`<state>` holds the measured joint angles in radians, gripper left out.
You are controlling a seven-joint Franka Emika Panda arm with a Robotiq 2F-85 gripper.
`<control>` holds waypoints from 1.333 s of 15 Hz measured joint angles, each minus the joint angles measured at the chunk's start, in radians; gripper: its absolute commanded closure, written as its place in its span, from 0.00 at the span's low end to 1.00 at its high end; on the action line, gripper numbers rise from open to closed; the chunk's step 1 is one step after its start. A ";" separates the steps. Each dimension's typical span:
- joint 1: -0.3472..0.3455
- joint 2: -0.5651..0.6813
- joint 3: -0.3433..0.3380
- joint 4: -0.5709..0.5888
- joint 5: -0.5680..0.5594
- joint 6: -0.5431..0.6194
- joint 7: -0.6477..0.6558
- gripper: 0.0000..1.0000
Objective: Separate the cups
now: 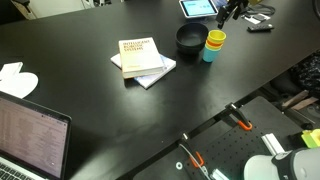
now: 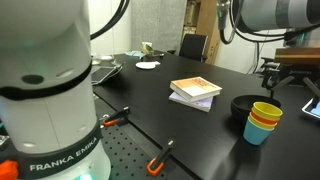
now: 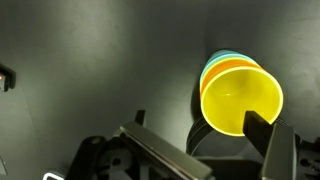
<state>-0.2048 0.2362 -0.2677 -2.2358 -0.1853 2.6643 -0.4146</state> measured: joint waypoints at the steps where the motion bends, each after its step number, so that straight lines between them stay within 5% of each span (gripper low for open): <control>1: -0.005 0.018 0.000 0.011 0.000 0.000 0.000 0.00; 10: -0.073 0.081 0.059 0.034 0.066 -0.005 -0.005 0.00; 12: -0.093 0.082 0.091 0.033 0.120 -0.007 -0.016 0.11; 14: -0.104 0.082 0.115 0.033 0.156 -0.007 -0.029 0.35; 16: -0.106 0.082 0.128 0.032 0.167 -0.007 -0.034 0.41; 20: -0.109 0.088 0.131 0.032 0.167 -0.007 -0.034 0.74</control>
<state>-0.3138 0.3237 -0.1369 -2.2040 -0.0183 2.6576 -0.4484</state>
